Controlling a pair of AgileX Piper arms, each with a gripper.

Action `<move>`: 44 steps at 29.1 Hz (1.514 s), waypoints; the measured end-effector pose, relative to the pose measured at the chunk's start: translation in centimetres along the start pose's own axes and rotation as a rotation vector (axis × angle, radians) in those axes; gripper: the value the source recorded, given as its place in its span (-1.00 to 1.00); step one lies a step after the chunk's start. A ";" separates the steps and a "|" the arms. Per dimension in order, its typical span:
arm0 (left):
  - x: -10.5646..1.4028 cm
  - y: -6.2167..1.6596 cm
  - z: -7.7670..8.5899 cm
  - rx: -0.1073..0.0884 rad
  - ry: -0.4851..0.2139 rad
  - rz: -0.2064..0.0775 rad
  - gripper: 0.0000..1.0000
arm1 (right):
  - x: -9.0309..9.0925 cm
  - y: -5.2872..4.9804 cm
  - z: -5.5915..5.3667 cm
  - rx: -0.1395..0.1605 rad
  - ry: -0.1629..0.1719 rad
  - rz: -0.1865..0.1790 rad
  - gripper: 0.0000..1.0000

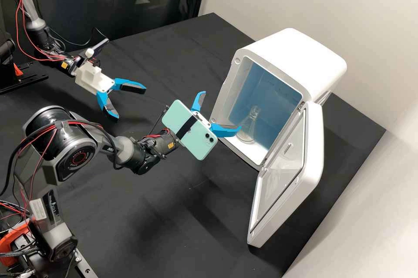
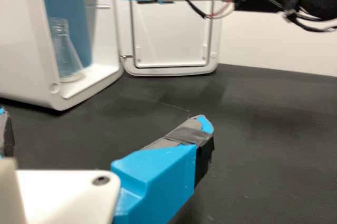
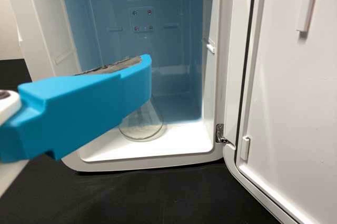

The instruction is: Take the flask out of the incubator

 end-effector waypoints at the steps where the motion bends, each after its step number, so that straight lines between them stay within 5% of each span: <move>1: -0.2 0.01 -0.2 -0.001 0.009 0.001 1.00 | 0.0 0.0 0.0 0.000 0.000 0.000 1.00; 19: -0.2 -0.18 0.7 0.013 -0.041 -0.005 1.00 | 0.2 -0.1 0.6 0.005 -0.001 0.013 1.00; 33: -0.1 -0.36 1.4 0.019 -0.069 -0.013 1.00 | 2.7 -0.2 4.7 0.026 -0.110 0.025 1.00; 44: -0.1 -0.08 1.4 0.021 -0.075 0.004 1.00 | 5.5 -0.7 4.9 0.018 -0.128 0.028 1.00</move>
